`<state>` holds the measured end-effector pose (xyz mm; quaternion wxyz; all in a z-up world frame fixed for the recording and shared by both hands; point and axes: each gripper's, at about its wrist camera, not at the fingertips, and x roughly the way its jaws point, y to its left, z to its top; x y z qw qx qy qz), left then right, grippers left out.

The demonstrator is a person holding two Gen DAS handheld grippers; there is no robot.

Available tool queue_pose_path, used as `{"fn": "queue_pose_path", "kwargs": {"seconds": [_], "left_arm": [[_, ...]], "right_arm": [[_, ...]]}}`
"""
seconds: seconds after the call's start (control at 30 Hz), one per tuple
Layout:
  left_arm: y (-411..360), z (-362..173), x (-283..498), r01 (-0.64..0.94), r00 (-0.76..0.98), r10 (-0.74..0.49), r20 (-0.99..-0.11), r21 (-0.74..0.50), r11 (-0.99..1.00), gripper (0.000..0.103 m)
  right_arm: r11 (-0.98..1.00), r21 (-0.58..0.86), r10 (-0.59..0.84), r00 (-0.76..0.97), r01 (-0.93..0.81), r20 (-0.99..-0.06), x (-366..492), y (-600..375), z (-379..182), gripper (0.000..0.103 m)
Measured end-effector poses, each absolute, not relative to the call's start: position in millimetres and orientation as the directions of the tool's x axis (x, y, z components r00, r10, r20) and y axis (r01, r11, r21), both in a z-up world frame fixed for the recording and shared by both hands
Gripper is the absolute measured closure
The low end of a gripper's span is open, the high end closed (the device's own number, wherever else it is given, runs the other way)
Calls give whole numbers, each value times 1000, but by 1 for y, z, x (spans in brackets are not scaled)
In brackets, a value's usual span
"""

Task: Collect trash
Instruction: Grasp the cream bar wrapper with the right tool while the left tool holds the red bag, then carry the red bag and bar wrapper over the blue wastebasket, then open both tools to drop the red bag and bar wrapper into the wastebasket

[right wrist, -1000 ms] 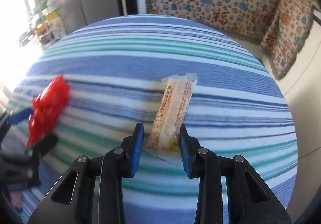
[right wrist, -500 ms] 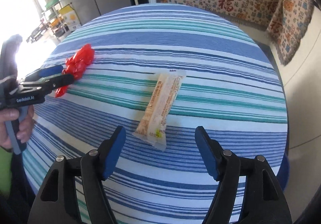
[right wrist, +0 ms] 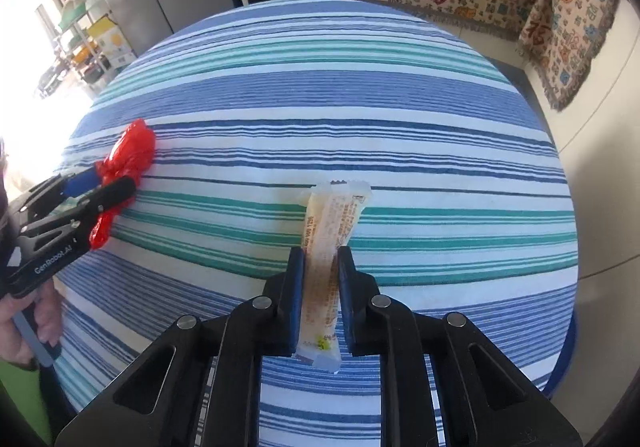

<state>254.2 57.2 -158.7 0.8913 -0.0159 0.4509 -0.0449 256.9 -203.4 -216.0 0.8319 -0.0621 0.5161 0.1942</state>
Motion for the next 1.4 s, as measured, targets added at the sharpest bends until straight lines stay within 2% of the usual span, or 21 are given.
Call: {"fn": "queue_pose_path", "kwargs": {"seconds": [0.2, 0.5, 0.77, 0.87, 1.0, 1.23, 1.4], "left_arm": [[58, -149, 246, 82, 606, -163, -779, -143, 986, 60], [6, -148, 226, 243, 574, -272, -772, -156, 957, 60], [-100, -125, 205, 440, 522, -425, -740, -194, 877, 60], [-154, -113, 209, 506, 477, -498, -724, -236, 829, 60], [-230, -106, 213, 586, 430, -543, -722, -234, 776, 60], [-346, -139, 238, 637, 329, -556, -763, -255, 727, 60], [-394, -175, 253, 647, 288, -539, -792, -254, 719, 60]], "right_arm": [[909, 121, 297, 416, -399, -860, 234, -220, -199, 88], [932, 168, 307, 456, -320, -836, 202, -290, -187, 88], [978, 155, 207, 524, -141, -826, 166, -419, -171, 88], [986, 155, 166, 539, -66, -826, 160, -466, -170, 88], [986, 167, 136, 549, 7, -825, 157, -517, -175, 88], [977, 193, 114, 551, 87, -827, 173, -578, -195, 88], [962, 239, 132, 540, 131, -831, 183, -609, -220, 88]]}}
